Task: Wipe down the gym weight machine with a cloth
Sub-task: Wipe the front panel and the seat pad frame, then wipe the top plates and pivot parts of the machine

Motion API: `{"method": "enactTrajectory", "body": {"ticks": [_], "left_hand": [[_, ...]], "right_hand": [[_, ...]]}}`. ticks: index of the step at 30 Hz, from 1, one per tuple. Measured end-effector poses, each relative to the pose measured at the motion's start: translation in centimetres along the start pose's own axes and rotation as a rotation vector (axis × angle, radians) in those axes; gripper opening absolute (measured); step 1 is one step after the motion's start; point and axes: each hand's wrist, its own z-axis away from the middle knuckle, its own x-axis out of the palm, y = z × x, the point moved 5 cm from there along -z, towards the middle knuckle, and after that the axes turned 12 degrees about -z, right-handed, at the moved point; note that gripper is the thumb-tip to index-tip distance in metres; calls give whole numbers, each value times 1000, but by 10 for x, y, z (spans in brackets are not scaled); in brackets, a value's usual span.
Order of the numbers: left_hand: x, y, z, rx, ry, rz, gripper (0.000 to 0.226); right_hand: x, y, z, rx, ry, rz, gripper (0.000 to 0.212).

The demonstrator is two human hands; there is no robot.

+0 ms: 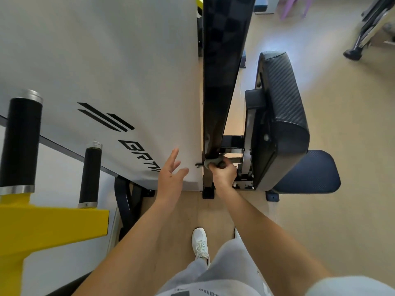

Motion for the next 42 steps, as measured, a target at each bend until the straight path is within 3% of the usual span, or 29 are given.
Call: {"method": "enactTrajectory", "body": {"ticks": [4, 7, 12, 19, 22, 33, 42], "left_hand": [[3, 0, 4, 12, -10, -18, 56], [10, -5, 8, -5, -44, -53, 45], [20, -4, 14, -52, -41, -36, 29], [30, 64, 17, 107, -27, 95, 11], [19, 96, 18, 182, 59, 116, 6], [-25, 209, 58, 431, 409, 175, 5], [-46, 305, 110, 669, 555, 262, 15]], "right_hand": [[-1, 2, -8, 92, -25, 157, 18], [-8, -3, -6, 128, -43, 216, 20], [-13, -43, 32, -111, -46, 121, 23], [-8, -128, 98, -409, -50, 45, 23], [-7, -159, 115, -472, -92, -7, 23], [-26, -273, 150, -877, -139, -141, 38], [-23, -369, 181, -1099, -224, -193, 36]]}}
